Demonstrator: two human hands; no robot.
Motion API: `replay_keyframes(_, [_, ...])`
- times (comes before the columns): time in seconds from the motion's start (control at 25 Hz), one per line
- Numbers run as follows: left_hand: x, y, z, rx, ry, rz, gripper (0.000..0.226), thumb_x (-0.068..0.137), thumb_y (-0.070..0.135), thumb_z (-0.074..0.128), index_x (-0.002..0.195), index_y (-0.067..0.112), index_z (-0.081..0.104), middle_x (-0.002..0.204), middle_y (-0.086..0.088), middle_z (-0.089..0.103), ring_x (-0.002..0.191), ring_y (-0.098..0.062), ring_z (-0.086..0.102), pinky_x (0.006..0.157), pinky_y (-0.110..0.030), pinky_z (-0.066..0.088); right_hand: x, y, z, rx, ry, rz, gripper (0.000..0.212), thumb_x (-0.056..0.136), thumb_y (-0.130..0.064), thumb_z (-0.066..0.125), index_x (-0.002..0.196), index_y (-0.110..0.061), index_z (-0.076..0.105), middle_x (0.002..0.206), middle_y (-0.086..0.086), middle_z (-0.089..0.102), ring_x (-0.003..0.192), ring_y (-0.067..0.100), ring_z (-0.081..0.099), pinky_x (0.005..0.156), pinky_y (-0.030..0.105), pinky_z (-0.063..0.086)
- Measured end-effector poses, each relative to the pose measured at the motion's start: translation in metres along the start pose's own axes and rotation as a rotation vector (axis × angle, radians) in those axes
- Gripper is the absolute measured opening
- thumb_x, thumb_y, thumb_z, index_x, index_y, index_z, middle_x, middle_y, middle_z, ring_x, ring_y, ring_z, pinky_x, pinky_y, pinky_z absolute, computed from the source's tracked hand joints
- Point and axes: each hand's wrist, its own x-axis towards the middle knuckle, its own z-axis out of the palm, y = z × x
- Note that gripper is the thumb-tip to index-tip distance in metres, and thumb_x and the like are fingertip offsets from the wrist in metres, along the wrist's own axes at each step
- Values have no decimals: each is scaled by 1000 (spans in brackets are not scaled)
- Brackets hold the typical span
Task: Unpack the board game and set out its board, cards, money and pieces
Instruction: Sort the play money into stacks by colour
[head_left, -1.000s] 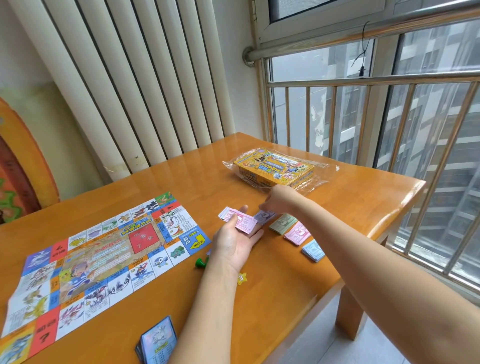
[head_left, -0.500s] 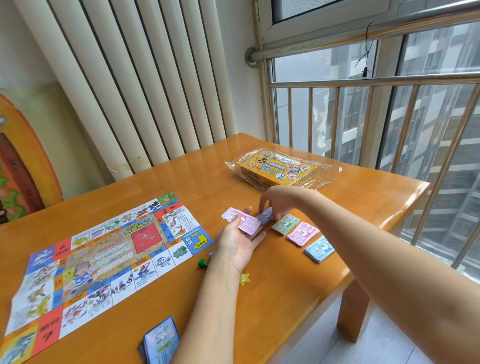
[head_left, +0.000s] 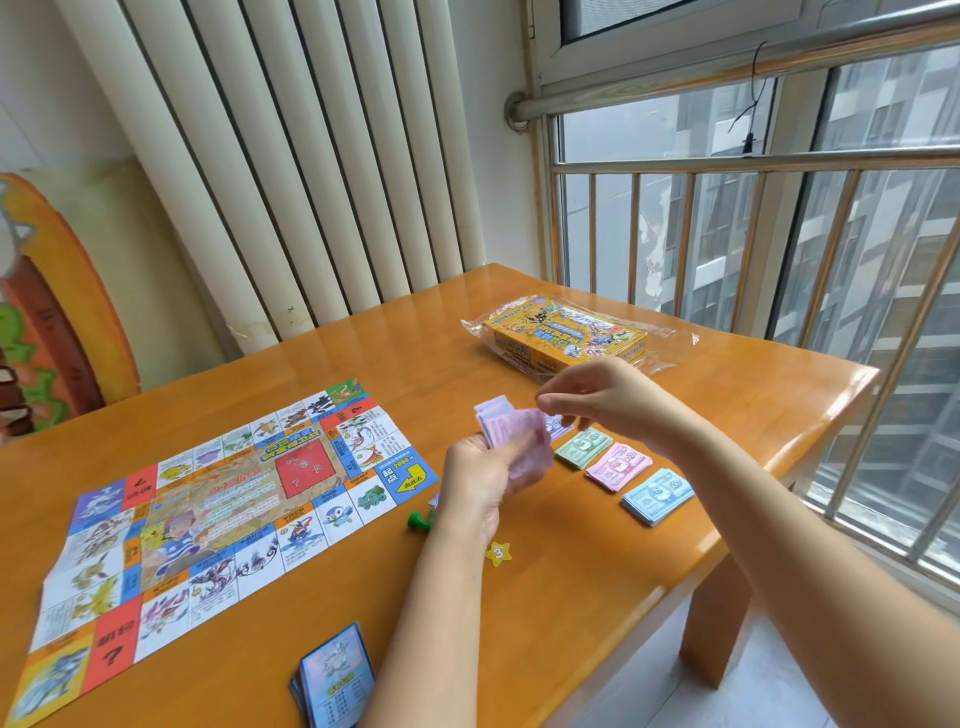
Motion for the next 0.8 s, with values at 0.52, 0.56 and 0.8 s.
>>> replay_keyframes(0.52, [-19,1,13,114,-506,-123,19,96,3,47,102,3,65,85,-8,72,73,-14,70,63,-24,58,-61,17,-20,40,92,153,18,76,-30,78,73,-12,73,50,-6,56,44,7,36,43,17,27])
replay_keyframes(0.56, [-19,0,14,159,-470,-88,17,95,4,51,101,5,66,82,-5,72,70,-12,69,60,-22,57,-64,18,-21,65,93,156,17,76,-28,78,73,-11,73,50,-4,56,43,8,37,42,17,28])
replay_keyframes(0.8, [-22,-3,19,277,-305,99,19,80,0,70,94,13,71,73,2,72,63,-7,67,57,-18,53,-70,18,-19,-15,147,87,9,72,-19,82,78,-19,74,66,-6,68,43,1,43,46,16,34])
